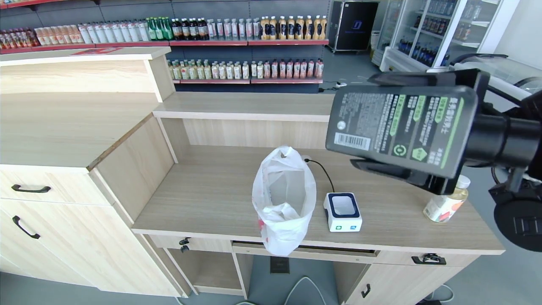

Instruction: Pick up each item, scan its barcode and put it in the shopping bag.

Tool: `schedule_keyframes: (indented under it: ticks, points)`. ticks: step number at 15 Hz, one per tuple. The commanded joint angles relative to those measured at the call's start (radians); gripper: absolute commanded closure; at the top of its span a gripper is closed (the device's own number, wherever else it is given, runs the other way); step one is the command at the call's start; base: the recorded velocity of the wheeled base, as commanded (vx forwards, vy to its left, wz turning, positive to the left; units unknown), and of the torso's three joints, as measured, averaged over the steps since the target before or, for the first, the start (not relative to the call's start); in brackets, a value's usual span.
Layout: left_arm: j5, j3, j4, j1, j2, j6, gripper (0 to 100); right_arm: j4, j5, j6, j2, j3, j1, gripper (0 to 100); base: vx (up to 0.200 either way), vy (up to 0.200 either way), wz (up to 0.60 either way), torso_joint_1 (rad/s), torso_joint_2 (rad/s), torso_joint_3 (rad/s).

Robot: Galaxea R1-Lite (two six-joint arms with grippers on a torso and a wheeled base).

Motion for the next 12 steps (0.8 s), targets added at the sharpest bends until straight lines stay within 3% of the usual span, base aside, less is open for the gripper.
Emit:
schedule_keyframes:
  ticks: [1,3,4,6,7,12]
  points:
    - [0.000,0.000,0.000,0.000,0.000,0.000,0,0.047,-0.265,0.023,-0.016,0.021,-0.065,100,0.000,0.000,0.00,0.000,0.00,0.000]
    - [0.000,0.000,0.000,0.000,0.000,0.000,0,0.140,-0.522,0.043,-0.076,0.059,-0.116,100,0.000,0.000,0.00,0.000,0.00,0.000]
    - [0.000,0.000,0.000,0.000,0.000,0.000,0,0.170,-0.582,0.052,-0.091,0.068,-0.139,100,0.000,0.000,0.00,0.000,0.00,0.000]
    - [0.000,0.000,0.000,0.000,0.000,0.000,0,0.334,-0.777,0.143,-0.140,0.091,-0.266,100,0.000,0.000,0.00,0.000,0.00,0.000]
    - [0.000,0.000,0.000,0.000,0.000,0.000,0,0.380,-0.818,0.173,-0.145,0.094,-0.326,100,0.000,0.000,0.00,0.000,0.00,0.000]
    - [0.000,0.000,0.000,0.000,0.000,0.000,0,0.545,-0.829,0.207,-0.133,0.160,-0.573,100,0.000,0.000,0.00,0.000,0.00,0.000]
